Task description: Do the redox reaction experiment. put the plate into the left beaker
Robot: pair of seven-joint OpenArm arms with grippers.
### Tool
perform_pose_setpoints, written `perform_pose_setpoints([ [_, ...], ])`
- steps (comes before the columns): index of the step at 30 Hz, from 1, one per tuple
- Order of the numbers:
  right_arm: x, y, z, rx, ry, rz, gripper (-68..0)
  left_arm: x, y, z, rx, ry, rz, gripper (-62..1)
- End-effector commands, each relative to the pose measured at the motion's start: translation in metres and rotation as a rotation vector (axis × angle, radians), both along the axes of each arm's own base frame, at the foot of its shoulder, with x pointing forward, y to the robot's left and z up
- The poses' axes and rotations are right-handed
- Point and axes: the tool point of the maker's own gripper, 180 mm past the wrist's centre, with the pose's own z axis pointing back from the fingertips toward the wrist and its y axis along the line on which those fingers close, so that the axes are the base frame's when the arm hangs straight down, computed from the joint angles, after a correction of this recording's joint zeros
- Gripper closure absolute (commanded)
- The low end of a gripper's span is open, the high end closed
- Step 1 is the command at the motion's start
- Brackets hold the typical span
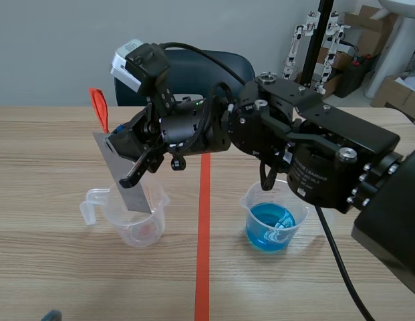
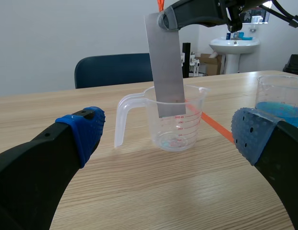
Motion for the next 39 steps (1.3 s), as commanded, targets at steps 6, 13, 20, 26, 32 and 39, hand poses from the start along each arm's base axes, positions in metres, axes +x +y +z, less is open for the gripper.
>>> perform_pose_setpoints([
  [6,-0.006,0.009,0.004,0.025,-0.048,0.030,-0.6,-0.003,0.001,0.003,-0.002,-0.012,-0.004,-55.5],
  [13,-0.007,0.006,-0.011,0.016,-0.070,0.024,-0.6,-0.003,0.001,0.003,-0.002,-0.012,-0.004,-55.5],
  [20,-0.005,0.003,-0.014,0.020,-0.106,0.024,-0.6,-0.003,0.001,0.003,-0.002,-0.012,-0.004,-55.5],
  [26,-0.003,0.000,-0.021,0.029,-0.109,0.016,-0.6,-0.003,0.001,0.003,-0.002,-0.012,-0.004,-55.5],
  [32,-0.007,0.003,-0.021,0.041,-0.135,0.039,-0.6,-0.003,0.001,0.003,-0.002,-0.012,-0.004,-55.5],
  [39,-0.015,0.007,-0.024,0.038,-0.130,0.063,-0.6,-0.003,0.001,0.003,-0.002,-0.012,-0.004,-55.5],
])
